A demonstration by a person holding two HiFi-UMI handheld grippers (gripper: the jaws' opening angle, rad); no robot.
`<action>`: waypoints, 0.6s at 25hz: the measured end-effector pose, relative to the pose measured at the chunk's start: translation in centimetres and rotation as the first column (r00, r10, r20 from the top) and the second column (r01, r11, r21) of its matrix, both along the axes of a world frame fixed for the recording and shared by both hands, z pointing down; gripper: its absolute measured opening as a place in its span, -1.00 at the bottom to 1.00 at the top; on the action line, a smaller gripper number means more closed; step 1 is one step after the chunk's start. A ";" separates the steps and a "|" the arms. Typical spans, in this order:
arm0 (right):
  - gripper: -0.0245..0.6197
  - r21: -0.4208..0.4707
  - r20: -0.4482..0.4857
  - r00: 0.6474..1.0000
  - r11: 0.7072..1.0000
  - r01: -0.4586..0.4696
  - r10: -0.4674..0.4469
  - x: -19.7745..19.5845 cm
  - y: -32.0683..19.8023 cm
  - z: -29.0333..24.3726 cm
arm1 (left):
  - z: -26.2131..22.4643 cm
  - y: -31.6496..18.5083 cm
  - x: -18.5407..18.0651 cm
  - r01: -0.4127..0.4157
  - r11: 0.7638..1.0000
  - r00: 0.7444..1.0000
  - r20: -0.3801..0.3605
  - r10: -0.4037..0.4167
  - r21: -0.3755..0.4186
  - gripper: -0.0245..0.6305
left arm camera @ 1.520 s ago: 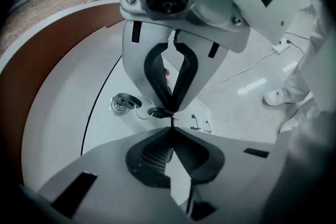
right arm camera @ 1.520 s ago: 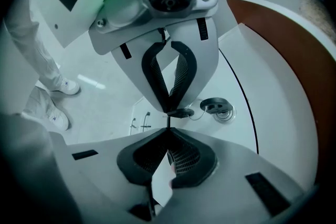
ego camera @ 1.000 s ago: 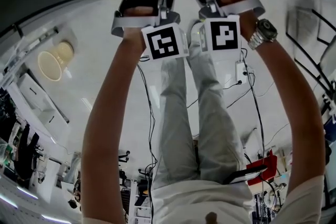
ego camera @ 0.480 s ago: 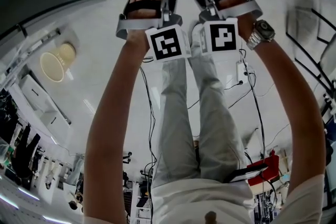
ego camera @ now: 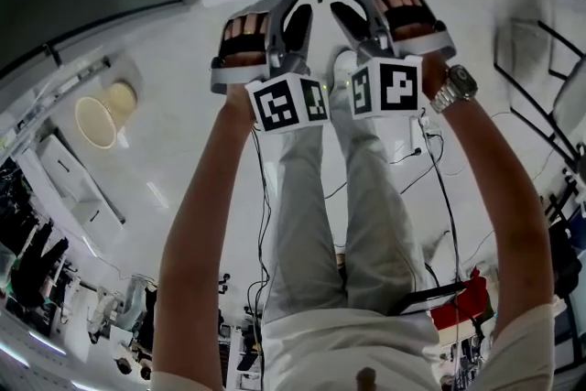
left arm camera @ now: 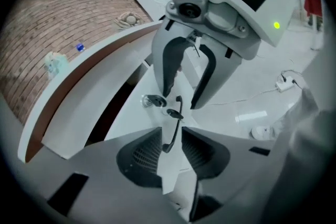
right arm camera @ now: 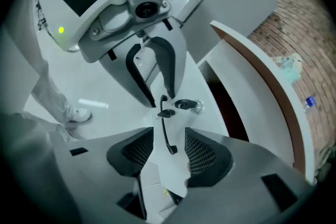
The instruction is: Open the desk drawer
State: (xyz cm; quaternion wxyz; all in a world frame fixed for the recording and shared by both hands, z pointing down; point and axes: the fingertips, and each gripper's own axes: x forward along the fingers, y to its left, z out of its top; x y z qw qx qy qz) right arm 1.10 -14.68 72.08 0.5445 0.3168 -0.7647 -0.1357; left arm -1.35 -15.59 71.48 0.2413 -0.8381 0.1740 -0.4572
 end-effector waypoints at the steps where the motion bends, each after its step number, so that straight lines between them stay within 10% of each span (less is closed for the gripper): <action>1: -0.34 -0.009 0.035 0.999 0.999 -0.035 0.036 0.1 0.3 -0.7 | -0.9 0.0 -0.2 0.042 0.999 0.998 -0.039 -0.042 -0.011 -0.68; 9: -0.84 -0.047 0.243 0.944 0.975 -0.217 0.222 0.1 0.6 -5.2 | -5.0 -0.5 -2.6 0.216 0.953 0.946 -0.195 -0.258 -0.215 -0.90; 15: -0.84 -0.115 0.466 0.799 0.922 -0.370 0.379 0.7 0.7 -12.1 | -12.5 -0.6 -3.6 0.251 0.868 0.827 -0.371 -0.422 -0.427 -0.90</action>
